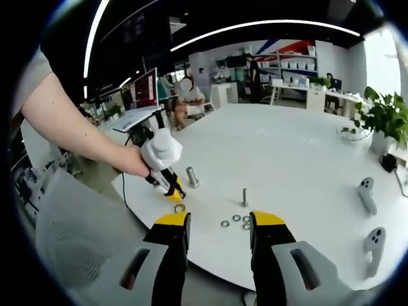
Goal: Place the washer onto the threaded stud by aligning its center hole with the stud, sliding it down to the base, and recovering from edge contact or off-axis alignment until the washer reaches the visible bottom stop.
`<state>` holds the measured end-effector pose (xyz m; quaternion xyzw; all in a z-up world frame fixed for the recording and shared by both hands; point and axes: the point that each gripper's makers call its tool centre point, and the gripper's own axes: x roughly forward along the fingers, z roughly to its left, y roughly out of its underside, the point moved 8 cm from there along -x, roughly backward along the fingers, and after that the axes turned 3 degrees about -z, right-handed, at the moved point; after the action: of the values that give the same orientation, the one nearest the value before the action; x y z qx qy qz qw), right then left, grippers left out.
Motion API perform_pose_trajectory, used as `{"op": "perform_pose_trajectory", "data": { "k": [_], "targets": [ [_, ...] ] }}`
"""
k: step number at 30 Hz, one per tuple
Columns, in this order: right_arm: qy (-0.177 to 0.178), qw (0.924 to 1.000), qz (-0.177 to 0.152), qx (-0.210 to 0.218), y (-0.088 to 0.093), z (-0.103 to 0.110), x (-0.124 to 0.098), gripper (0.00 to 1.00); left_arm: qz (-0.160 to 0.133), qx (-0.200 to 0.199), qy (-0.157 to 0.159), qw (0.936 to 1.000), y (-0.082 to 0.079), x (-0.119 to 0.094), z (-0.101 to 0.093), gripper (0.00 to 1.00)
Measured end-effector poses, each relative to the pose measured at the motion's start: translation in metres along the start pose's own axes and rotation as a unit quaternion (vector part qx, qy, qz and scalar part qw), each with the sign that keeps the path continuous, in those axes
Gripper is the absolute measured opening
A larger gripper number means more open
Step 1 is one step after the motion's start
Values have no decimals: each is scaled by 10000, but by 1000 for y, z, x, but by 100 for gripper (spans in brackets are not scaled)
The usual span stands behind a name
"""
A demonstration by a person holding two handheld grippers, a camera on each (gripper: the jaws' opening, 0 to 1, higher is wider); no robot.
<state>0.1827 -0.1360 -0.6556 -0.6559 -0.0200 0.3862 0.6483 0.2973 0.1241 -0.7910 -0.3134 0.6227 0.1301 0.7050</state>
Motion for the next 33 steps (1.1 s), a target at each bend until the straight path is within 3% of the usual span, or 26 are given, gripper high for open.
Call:
{"op": "perform_pose_trajectory", "data": {
  "k": [9, 12, 15, 19, 24, 33],
  "targets": [
    [-17, 10000, 18, 17, 0, 0, 0, 39, -107, 185, -35, 9998, -1, -13, 2, 19],
    [-14, 10000, 19, 19, 1, 0, 1, 39, -171, 566, -80, 9982, -2, -23, -4, 19],
    [-19, 10000, 29, 14, 1, 0, 1, 39, -182, 593, -42, 9981, -3, -22, 4, 19],
    [-21, 10000, 26, 11, 1, 0, 0, 39, -417, 693, -83, 9967, -17, -43, 4, 19],
    [-23, 10000, 22, 13, 1, 0, 0, 39, -506, 929, -116, 9943, -27, -59, 4, 19],
    [-28, 10000, 5, 36, 0, 0, 0, 39, -562, 1209, -194, 9909, -35, -64, 7, 19]
  ]
}}
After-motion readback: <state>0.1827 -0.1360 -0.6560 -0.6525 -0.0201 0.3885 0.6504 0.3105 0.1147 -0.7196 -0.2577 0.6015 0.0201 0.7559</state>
